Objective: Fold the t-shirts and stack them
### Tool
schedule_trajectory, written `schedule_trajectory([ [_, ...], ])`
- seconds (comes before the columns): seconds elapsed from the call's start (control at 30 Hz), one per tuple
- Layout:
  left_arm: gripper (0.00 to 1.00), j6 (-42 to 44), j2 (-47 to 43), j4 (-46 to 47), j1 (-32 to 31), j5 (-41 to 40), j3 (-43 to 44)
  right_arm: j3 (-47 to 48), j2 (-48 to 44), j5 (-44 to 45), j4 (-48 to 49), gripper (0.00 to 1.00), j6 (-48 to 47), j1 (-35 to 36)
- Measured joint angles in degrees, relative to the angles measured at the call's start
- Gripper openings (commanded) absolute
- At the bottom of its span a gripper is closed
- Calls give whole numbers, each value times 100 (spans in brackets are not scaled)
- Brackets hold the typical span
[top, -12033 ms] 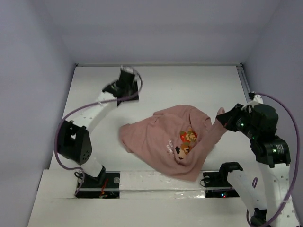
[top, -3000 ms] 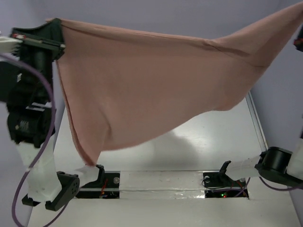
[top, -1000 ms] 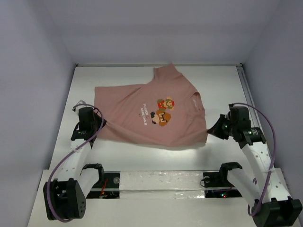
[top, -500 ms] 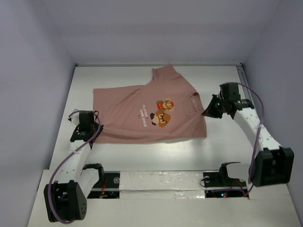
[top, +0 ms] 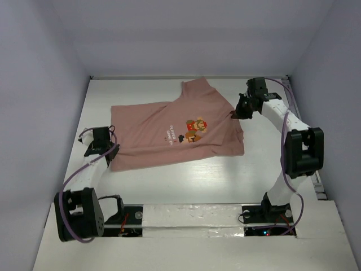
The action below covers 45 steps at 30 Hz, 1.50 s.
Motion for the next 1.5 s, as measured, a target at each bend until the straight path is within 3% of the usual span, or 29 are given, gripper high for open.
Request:
schedule_trajectory([
  [0.2, 6, 61, 826, 417, 28, -57, 254, 682, 940, 192, 101, 2, -39, 0],
  [0.3, 19, 83, 1036, 549, 37, -63, 321, 984, 1285, 236, 94, 6, -35, 0],
  [0.33, 43, 109, 1086, 577, 37, -76, 339, 1071, 1375, 245, 92, 27, -24, 0],
  [0.4, 63, 186, 1180, 590, 37, -103, 400, 1255, 1526, 267, 87, 57, 28, 0],
  [0.43, 71, 179, 1220, 570, 37, -111, 457, 1320, 1563, 291, 98, 66, 22, 0],
  [0.5, 75, 245, 1224, 492, 37, -136, 597, 1327, 1537, 310, 131, 69, 15, 0],
  [0.53, 75, 273, 1152, 468, 37, -136, 640, 1292, 1484, 319, 149, 67, 33, 0],
  [0.57, 76, 313, 1003, 426, 37, -131, 667, 1154, 1322, 339, 247, 56, 42, 0],
  [0.6, 76, 356, 772, 352, 37, -120, 680, 907, 1113, 367, 356, 39, 55, 0],
  [0.63, 72, 389, 518, 249, 37, -98, 682, 487, 756, 391, 557, 8, 94, 0],
  [0.67, 71, 400, 225, 125, 37, -48, 682, 7, 293, 398, 673, 1, 151, 0],
  [0.77, 64, 337, -752, -190, 20, 203, 557, -1679, -1355, 400, 940, 1, 417, 0],
  [0.8, 64, 267, -999, -306, -33, 254, 431, -2177, -1897, 398, 997, 7, 496, 0],
  [0.83, 62, 166, -1152, -435, -85, 326, 310, -2579, -2304, 398, 1014, 22, 581, 0],
  [0.87, 62, 55, -1263, -621, -138, 398, 205, -2986, -2651, 376, 1086, 29, 691, -7],
  [0.93, 62, -136, -1259, -968, -208, 505, 105, -3552, -2981, 310, 1126, 42, 839, -15],
  [1.0, 62, -295, -1078, -1257, -232, 546, 85, -3947, -3021, 282, 1110, 48, 990, -46],
  [1.27, 62, -708, -693, -1213, -267, 527, -243, -4378, -2859, 380, 1434, 47, 1279, -428],
  [1.5, 40, -863, -378, -892, -267, 393, -516, -4481, -2328, 402, 2041, 39, 1399, -542],
])
